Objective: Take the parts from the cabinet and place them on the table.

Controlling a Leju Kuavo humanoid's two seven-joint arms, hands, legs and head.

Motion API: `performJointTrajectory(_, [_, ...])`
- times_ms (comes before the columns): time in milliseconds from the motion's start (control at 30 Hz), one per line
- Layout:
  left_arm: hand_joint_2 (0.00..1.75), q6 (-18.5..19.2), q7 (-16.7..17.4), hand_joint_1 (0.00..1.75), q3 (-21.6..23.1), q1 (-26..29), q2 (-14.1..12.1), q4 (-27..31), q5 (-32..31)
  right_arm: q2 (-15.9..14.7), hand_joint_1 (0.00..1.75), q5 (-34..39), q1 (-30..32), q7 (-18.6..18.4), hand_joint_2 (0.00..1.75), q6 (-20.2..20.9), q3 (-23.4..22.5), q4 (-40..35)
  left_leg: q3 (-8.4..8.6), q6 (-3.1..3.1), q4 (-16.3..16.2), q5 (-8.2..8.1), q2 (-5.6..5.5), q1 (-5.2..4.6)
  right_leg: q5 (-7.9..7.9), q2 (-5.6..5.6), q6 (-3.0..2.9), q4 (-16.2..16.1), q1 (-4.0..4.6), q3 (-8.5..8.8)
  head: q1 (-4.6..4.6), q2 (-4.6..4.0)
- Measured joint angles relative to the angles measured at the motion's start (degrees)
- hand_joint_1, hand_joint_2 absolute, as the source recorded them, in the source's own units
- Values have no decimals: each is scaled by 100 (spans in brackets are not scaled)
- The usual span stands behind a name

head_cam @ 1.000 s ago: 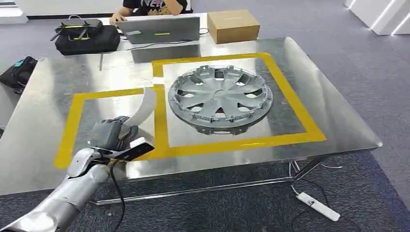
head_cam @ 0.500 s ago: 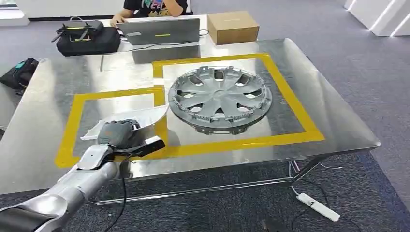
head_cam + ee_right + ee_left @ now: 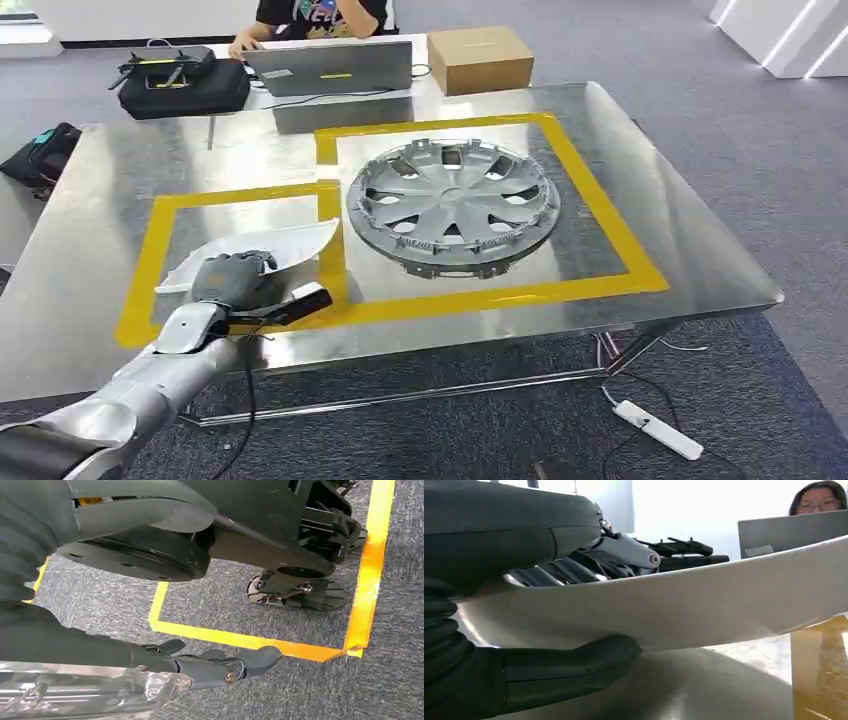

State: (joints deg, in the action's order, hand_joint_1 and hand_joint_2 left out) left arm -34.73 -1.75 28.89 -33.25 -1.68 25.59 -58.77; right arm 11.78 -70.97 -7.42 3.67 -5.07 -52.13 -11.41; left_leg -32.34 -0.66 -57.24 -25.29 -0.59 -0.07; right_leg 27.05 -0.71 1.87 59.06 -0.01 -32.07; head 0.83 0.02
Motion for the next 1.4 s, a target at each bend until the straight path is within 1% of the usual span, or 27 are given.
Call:
performJointTrajectory(67, [175, -6, -81, 0, -77, 60, -13, -26, 85, -2, 0, 0, 14, -2, 0, -17, 2, 0, 1, 0, 0, 1, 0, 0, 0, 0, 0, 0, 0, -2, 0, 0])
performJointTrajectory(167, [175, 2, -319, 0, -333, 115, -37, -42, 376, -4, 0, 22, 42, -7, 0, -33, 2, 0, -2, 2, 0, 3, -1, 1, 0, 8, 0, 0, 1, -2, 2, 0])
performJointTrajectory(267, [175, -155, -606, 0, -597, 147, -35, -42, 485, -4, 0, 72, 39, 13, 0, -37, 2, -2, -2, 2, 0, 3, -1, 0, 0, 7, 0, 0, 1, -3, 0, 0])
performJointTrajectory(367, [175, -153, -1159, 0, -873, 220, -4, 2, 875, -4, 0, 125, 35, 61, 0, -13, 2, 0, -2, 3, 0, 2, -1, -1, 1, 7, 0, 0, -1, -3, 0, 0])
performJointTrajectory(400, [0, -153, -1334, 0, -973, 258, 22, 39, 993, -4, 0, 129, 34, 83, 0, 0, 2, 0, -3, 3, 0, 2, -1, -1, 1, 8, 0, -2, -1, -3, 0, 0])
performJointTrajectory(567, [0, -225, -2088, 0, -1290, 544, 118, 355, 1607, -4, 0, 175, 38, 92, 0, -2, 4, 0, -12, 3, 0, 1, 0, -3, 1, 8, 0, -8, -3, -11, 0, 0])
performJointTrajectory(600, [0, -175, -2326, 0, -1344, 654, 153, 498, 1848, -4, 0, 192, 39, 92, 0, -11, 4, 0, -16, 4, 0, 1, 0, -3, 1, 7, 0, -11, -2, -14, 2, 0])
performJointTrajectory(633, [0, -124, -2466, 0, -1384, 756, 171, 604, 2007, -4, 0, 208, 43, 92, 0, -15, 4, 0, -20, 4, 0, 1, 0, -3, 0, 7, 0, -11, -2, -18, 0, 0])
performJointTrajectory(667, [0, 10, -2639, 0, -1425, 850, 203, 768, 2241, -2, 0, 219, 48, 92, 0, -22, 4, -2, -24, 4, 0, 1, 1, -3, 0, 7, 0, -12, -2, -20, 0, 0])
performJointTrajectory(733, [0, 313, -2866, 0, -1478, 1076, 243, 1129, 2674, -4, 0, 247, 54, 96, 0, -39, 4, 0, -30, 4, 0, 0, 0, -3, 0, 4, 0, -14, -3, -26, 0, 0])
performJointTrajectory(800, [0, 612, -3007, 0, -1525, 1276, 277, 1554, 3031, -4, 0, 275, 62, 112, 0, -50, 4, 0, -37, 5, 0, 0, 0, -3, 0, 5, 1, -18, -2, -30, -2, 0])
performJointTrajectory(900, [0, 1249, -3224, 0, -1563, 1639, 297, 2254, 3684, -4, 0, 337, 72, 160, 0, -55, 0, -2, -41, 7, 0, -4, 1, -3, 0, 2, 1, -18, -2, -35, 2, 0])
performJointTrajectory(933, [0, 1483, -3278, 0, -1563, 1785, 297, 2579, 3913, -4, 0, 365, 78, 184, 0, -57, -2, 0, -44, 8, 0, -5, 1, -3, 1, 3, 1, -19, -2, -39, 0, 0])
performJointTrajectory(1000, [0, 1745, -3292, 0, -1561, 2042, 297, 3137, 4175, -4, 0, 424, 86, 212, 0, -70, -2, 0, -50, 8, 0, -5, 1, -3, 2, 3, 2, -19, -2, -46, 2, 0])
performJointTrajectory(1067, [0, 1808, -3309, 0, -1561, 2272, 299, 3690, 4275, -4, 0, 457, 101, 238, 0, -85, -4, 0, -57, 8, 0, -5, 1, -2, 2, 4, 2, -19, -2, -53, 2, 0])
performJointTrajectory(1133, [0, 1762, -3335, 0, -1561, 2444, 304, 4134, 4317, -4, 0, 485, 121, 262, 0, -109, -7, 0, -62, 8, 0, -5, 1, -2, 2, 6, 2, -19, -2, -55, 0, 0])
performJointTrajectory(1233, [0, 1633, -3412, 0, -1561, 2654, 308, 4693, 4365, -4, 0, 527, 134, 295, 0, -122, -13, 0, -63, 8, 0, -5, 1, -2, 2, 5, 2, -19, -2, -56, 2, 0])
performJointTrajectory(1300, [0, 1624, -3475, 0, -1561, 2789, 317, 4999, 4470, -4, 0, 551, 139, 315, 0, -129, -15, 0, -64, 8, 0, -5, 0, -2, 2, 6, 2, -19, -2, -56, 0, 0])
performJointTrajectory(1333, [0, 1710, -3534, 0, -1561, 2865, 326, 5192, 4632, -4, 0, 582, 140, 330, 0, -138, -18, 0, -64, 8, 0, -5, 0, -2, 2, 5, 2, -19, -2, -56, 2, 0])
performJointTrajectory(1400, [0, 2051, -3644, 0, -1561, 3053, 332, 5601, 5122, -4, 0, 649, 152, 385, 0, -162, -28, -2, -64, 8, 0, -5, 1, -3, 2, 5, 2, -20, -2, -56, 2, 0])
